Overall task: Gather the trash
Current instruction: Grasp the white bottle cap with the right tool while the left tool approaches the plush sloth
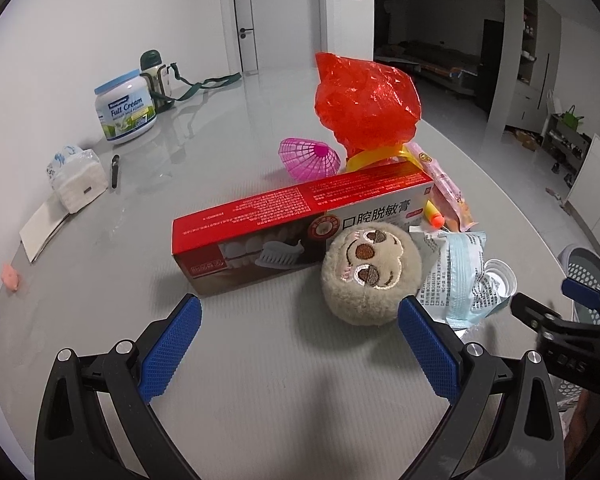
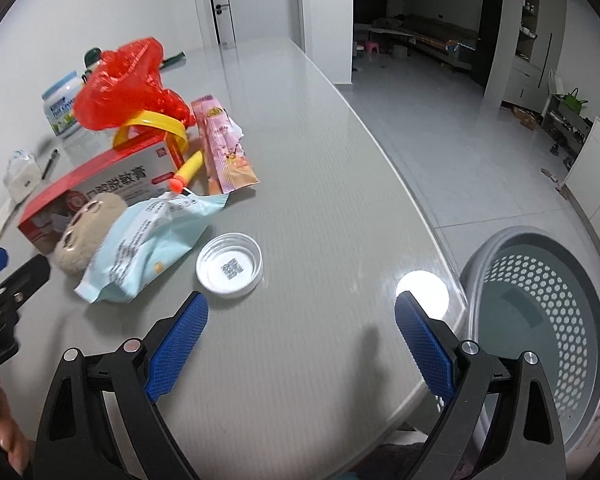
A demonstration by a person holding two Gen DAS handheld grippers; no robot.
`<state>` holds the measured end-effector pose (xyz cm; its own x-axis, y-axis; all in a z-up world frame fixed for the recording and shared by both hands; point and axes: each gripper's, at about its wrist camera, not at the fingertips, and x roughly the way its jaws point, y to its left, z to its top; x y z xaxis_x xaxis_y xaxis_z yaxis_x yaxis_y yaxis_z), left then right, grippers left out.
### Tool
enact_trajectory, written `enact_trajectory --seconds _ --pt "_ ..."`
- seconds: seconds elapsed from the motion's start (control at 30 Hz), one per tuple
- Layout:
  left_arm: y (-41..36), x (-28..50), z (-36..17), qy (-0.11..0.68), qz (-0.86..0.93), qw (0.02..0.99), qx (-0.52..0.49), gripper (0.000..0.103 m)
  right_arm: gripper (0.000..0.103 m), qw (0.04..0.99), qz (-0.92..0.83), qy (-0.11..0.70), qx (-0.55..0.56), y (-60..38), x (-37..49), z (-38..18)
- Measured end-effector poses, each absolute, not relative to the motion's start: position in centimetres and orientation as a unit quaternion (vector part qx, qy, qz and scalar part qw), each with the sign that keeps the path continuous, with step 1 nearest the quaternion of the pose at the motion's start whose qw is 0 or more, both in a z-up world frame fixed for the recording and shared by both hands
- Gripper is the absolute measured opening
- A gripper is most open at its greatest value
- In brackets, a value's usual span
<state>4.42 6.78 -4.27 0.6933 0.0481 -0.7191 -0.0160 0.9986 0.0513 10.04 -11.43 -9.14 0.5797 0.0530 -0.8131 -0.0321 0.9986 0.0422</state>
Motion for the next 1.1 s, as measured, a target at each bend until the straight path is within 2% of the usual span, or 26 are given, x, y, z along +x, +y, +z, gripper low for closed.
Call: enact_trajectory --seconds 0.23,0.4,0.67,0.73,0.77,1.1 --pt "6.7 4.5 -4.3 0.392 0.005 0.920 0.018 0.097 0.089 0.886 0.035 0.462 -0.012 -9.9 11.4 -9.6" --pt "7.0 4.5 -4.4 0.392 0.004 0.920 0.012 0.097 0.080 0.887 0.039 0.460 -0.021 -9.3 11.7 -9.8" --pt "7.0 4.5 -4.5 0.395 0.001 0.919 0.007 0.097 0.056 0.889 0.063 0.453 -0.022 -8.3 12.1 -9.3" --pt "6.9 4.5 -4.5 0.395 0.000 0.919 0.006 0.097 0.042 0.890 0.067 0.450 -0.025 -8.2 12.0 -9.2" --pt "6.8 4.5 -4.5 0.396 0.000 0.918 0.005 0.097 0.039 0.891 0.068 0.449 -0.026 -8.1 11.9 -9.2" --pt "6.7 5.8 -4.6 0.407 0.003 0.913 -0.019 0.097 0.039 0.899 0.060 0.433 0.007 -10.5 9.8 -8.5"
